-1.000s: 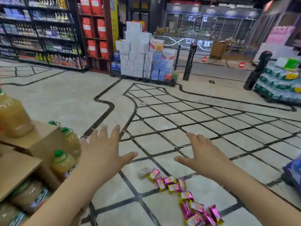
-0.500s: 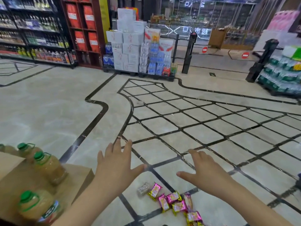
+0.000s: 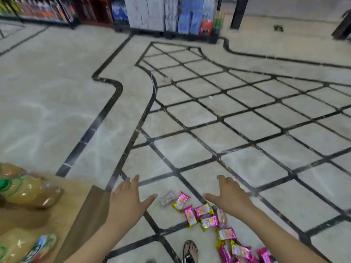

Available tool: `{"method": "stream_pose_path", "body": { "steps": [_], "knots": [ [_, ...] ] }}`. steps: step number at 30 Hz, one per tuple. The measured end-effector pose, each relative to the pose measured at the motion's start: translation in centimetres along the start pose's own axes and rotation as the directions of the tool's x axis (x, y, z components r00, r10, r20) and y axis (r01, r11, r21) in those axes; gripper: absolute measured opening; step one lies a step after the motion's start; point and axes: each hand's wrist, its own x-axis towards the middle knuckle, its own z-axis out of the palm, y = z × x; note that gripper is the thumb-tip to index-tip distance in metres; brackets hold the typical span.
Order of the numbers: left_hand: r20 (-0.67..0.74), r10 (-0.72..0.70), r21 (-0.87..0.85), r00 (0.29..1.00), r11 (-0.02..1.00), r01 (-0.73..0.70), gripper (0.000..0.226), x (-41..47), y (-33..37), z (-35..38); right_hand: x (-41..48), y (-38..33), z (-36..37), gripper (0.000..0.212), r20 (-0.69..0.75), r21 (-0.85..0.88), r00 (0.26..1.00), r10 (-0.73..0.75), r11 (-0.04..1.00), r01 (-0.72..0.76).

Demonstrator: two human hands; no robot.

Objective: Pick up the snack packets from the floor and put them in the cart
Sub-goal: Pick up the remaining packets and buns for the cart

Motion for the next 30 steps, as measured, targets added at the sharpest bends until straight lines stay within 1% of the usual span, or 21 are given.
{"method": "stream_pose_path", "body": {
  "steps": [4,6,7,9,10,12,14,16,19,22,24,26,28,30],
  "knots": [
    [0.184,-0.011,0.051,0.983,0.999,0.001,0.111,5.8,-1.3,7.8,8.6,1.9,5.8,0.087,0.130,0.088,0.985,0.117,0.988,-0.129],
    [0.263,-0.005,0.080,0.965,0.997,-0.017,0.117,9.1,-2.3,12.5,13.4,3.1,9.9,0.080,0.174,0.135,0.967,0.186,0.968,-0.210],
    [0.295,0.005,0.092,0.955,0.995,-0.033,0.122,10.9,-2.8,15.1,15.6,3.5,11.9,0.073,0.187,0.175,0.959,0.215,0.953,-0.247],
    [0.332,0.024,0.100,0.943,0.993,-0.061,0.125,14.5,-3.9,20.5,20.6,4.7,17.1,0.055,0.221,0.262,0.939,0.265,0.911,-0.319],
    [0.344,0.035,0.104,0.938,0.992,-0.075,0.120,16.3,-4.3,23.3,22.9,5.2,19.9,0.052,0.233,0.314,0.931,0.280,0.885,-0.344],
    [0.355,0.049,0.105,0.934,0.990,-0.092,0.110,19.7,-5.0,29.0,27.6,6.2,25.8,0.050,0.250,0.402,0.919,0.305,0.831,-0.385],
    [0.378,0.046,0.071,0.925,0.994,-0.079,0.103,23.1,-5.7,34.9,32.0,6.9,31.7,0.043,0.277,0.449,0.906,0.319,0.791,-0.416],
    [0.363,0.065,0.035,0.929,0.996,-0.084,0.101,26.3,-6.4,40.8,36.3,7.9,37.6,0.051,0.288,0.453,0.897,0.336,0.777,-0.437],
    [0.356,0.093,-0.002,0.930,0.995,-0.098,0.099,30.1,-7.4,49.5,42.2,9.2,45.3,0.064,0.268,0.450,0.877,0.399,0.753,-0.480],
    [0.378,0.139,-0.010,0.915,0.989,-0.146,0.103,33.0,-8.3,57.3,46.7,10.3,52.6,0.083,0.239,0.381,0.864,0.443,0.776,-0.503],
    [0.373,0.166,-0.012,0.913,0.985,-0.174,0.111,34.7,-8.7,61.6,49.0,10.8,56.5,0.082,0.205,0.321,0.854,0.478,0.791,-0.520],
    [0.378,0.190,-0.034,0.906,0.981,-0.192,0.112,36.2,-9.1,65.1,50.9,11.0,59.6,0.078,0.161,0.287,0.833,0.530,0.782,-0.553],
    [0.423,0.194,-0.085,0.885,0.981,-0.174,0.103,37.6,-9.6,68.1,52.3,10.7,61.8,0.081,0.089,0.270,0.816,0.571,0.775,-0.571],
    [0.456,0.204,-0.161,0.866,0.976,-0.146,0.091,38.8,-10.0,70.3,53.3,10.2,63.3,0.081,0.006,0.334,0.812,0.584,0.764,-0.552]
  ]
}}
